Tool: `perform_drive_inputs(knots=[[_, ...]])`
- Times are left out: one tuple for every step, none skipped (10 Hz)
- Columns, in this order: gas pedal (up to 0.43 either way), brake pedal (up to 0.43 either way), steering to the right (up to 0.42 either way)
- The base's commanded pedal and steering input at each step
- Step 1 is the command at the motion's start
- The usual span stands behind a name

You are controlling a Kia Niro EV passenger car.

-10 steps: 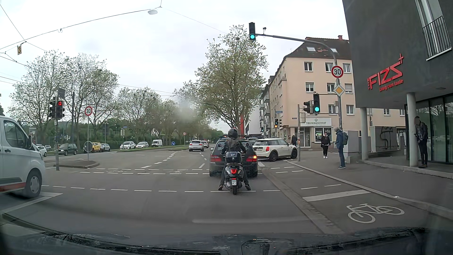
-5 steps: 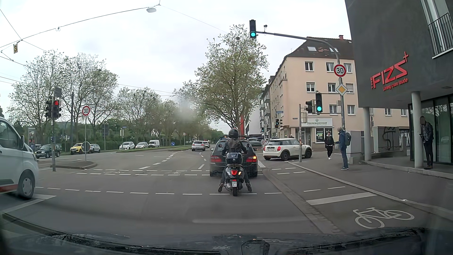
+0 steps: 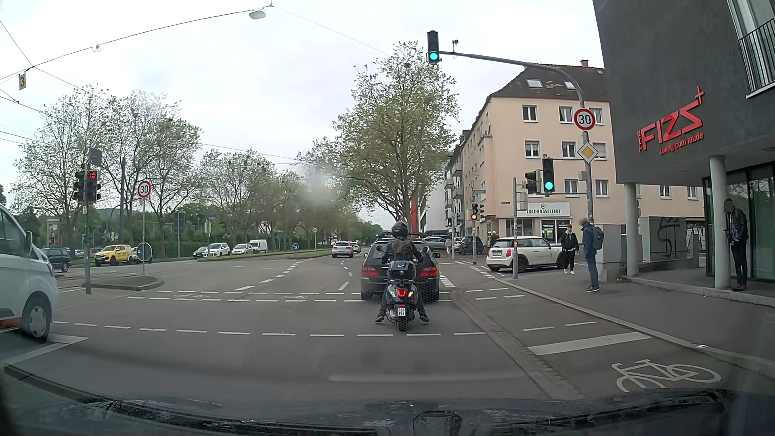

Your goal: Follow the waypoints while adhering to traffic rules and regulations

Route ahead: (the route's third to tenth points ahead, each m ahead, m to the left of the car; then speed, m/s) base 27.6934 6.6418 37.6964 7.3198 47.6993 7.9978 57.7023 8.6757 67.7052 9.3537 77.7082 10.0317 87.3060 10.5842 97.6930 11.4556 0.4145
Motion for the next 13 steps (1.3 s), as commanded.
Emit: perform_drive_inputs(knots=[[0.0,0.0,-0.003],[0.0,0.0,-0.003],[0.0,0.0,-0.003],[0.0,0.0,-0.003],[0.039,0.0,-0.004],[0.138,0.0,-0.005],[0.177,0.0,-0.006],[0.209,0.0,-0.007],[0.24,0.0,-0.009],[0.268,0.0,-0.011],[0.287,0.0,-0.012],[0.299,0.0,-0.012],[0.299,0.0,-0.012]])
